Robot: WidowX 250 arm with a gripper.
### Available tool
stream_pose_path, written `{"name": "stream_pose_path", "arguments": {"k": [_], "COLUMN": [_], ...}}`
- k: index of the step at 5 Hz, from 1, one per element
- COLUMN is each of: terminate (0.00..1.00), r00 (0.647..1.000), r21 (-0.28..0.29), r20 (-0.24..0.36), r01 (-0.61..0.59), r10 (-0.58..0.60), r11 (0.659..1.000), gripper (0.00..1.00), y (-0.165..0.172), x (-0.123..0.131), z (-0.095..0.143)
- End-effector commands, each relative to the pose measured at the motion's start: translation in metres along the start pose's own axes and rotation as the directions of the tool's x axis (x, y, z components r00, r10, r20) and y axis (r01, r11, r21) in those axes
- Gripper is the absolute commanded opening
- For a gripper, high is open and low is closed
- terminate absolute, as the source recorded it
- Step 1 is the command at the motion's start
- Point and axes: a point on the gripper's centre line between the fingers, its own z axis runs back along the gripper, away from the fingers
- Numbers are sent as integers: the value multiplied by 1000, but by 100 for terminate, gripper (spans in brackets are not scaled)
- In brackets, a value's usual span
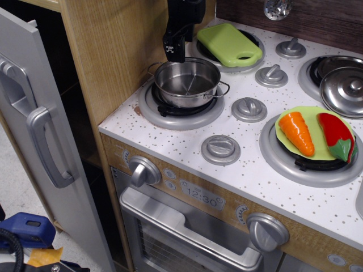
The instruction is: Pick up pan from stove
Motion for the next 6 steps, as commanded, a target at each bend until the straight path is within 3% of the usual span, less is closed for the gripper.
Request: {"name": "stream_pose_path", "arguments": {"k": [1,4,5,6], "terminate": [0,0,0,0], "r00": [1000,999,999,1000], "r21": [0,-6,-10,-11], "r20": [0,37,43,26], "r01": [0,7,2,7], "r10": [0,-7,-2,-7], "r11": [1000,1000,1000,1000], "gripper": [100,100,0,0], "y": [0,5,6,8], "x": [0,-1,-1,-2], "z": [0,-13,-17,-15]}}
